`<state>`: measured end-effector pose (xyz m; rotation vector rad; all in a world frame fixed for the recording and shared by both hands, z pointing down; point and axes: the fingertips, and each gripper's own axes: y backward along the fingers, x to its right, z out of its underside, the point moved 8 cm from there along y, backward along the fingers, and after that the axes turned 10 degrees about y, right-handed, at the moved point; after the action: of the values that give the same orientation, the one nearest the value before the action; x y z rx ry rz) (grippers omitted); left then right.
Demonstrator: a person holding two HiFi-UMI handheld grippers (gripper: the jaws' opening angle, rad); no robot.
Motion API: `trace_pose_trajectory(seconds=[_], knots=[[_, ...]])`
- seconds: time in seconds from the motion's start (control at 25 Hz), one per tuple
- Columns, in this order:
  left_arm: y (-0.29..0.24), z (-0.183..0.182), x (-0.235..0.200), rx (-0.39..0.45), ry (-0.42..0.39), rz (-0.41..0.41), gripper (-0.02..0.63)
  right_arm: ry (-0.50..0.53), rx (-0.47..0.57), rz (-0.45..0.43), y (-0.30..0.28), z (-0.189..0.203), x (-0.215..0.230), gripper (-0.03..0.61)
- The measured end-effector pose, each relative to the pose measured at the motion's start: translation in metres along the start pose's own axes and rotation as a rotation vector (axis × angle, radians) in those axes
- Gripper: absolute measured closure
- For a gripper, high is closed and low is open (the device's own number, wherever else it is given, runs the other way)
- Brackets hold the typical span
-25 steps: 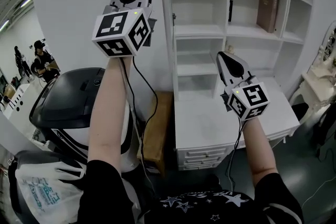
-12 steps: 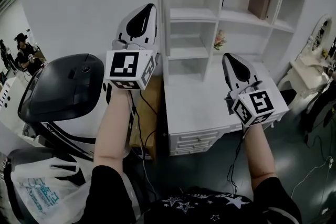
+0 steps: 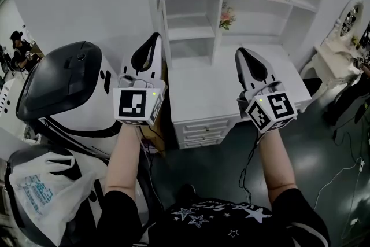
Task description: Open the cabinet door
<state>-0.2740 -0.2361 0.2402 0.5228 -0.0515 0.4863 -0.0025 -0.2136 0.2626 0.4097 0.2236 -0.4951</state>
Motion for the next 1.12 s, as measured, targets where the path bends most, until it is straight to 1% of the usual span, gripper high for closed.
trace_pose_trajectory(seconds=[0.24,0.4,0.72,0.92,1.12], knots=[[0.047,0.006,0.078,-0.079,0.040,-0.001,0.604,-0.015,-0.005,-0.031,0.068,-0.013,-0.002,0.572],[0.074,0.008,0.120,-0.121,0.072,0.001,0.604,-0.030,-0.014,-0.022,0.111,-0.020,-0.005,0.572],[0.135,0.014,0.179,-0.207,0.126,0.004,0.604,-0.047,-0.067,0.009,0.193,-0.024,-0.015,0.572],[0.168,0.013,0.222,-0.277,0.152,0.036,0.604,-0.043,-0.125,0.021,0.248,-0.028,-0.023,0.573],[0.205,0.011,0.255,-0.333,0.183,0.052,0.604,-0.047,-0.149,0.022,0.294,-0.033,-0.034,0.572]])
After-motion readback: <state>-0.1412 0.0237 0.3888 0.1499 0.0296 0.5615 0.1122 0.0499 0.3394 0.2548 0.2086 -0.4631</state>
